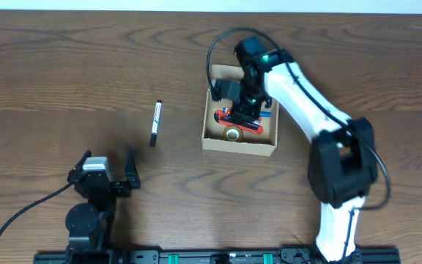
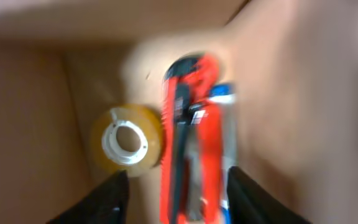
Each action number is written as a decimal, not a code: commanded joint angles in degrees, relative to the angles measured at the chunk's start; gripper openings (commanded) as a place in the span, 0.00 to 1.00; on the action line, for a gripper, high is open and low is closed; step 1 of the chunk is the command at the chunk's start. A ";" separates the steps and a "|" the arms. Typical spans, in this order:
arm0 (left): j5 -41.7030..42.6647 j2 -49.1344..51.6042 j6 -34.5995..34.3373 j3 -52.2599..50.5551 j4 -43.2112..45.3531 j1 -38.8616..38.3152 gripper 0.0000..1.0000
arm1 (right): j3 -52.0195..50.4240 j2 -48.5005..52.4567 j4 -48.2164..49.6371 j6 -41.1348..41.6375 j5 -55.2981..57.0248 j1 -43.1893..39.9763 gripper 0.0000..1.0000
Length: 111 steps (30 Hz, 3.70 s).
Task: Pack container
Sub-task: 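Withdraw the right gripper and move the left gripper over the black marker, then lower the left gripper and grasp the black-capped whiteboard marker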
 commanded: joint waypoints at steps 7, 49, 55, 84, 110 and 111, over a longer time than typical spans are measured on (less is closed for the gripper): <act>-3.08 17.57 -15.41 29.55 -24.15 0.17 0.95 | 5.88 -21.90 -1.14 9.20 -0.46 -6.93 0.69; -4.11 99.60 7.67 75.36 -39.58 -10.60 0.94 | -13.05 -29.51 -0.63 44.50 7.02 -50.58 0.99; -3.30 105.02 7.08 75.34 -38.99 -10.58 0.89 | -14.84 -29.51 0.94 44.52 6.99 -50.58 0.99; 3.91 108.89 4.39 65.33 -23.10 -10.03 0.82 | -15.17 -29.51 0.63 42.97 5.14 -50.58 0.99; 5.18 108.91 1.97 61.68 -18.97 -9.94 0.54 | -20.37 -29.51 3.23 43.25 7.87 -50.58 0.99; 5.03 108.91 1.97 61.68 -18.97 -9.94 0.60 | -20.37 -29.51 3.19 43.25 7.87 -50.58 0.99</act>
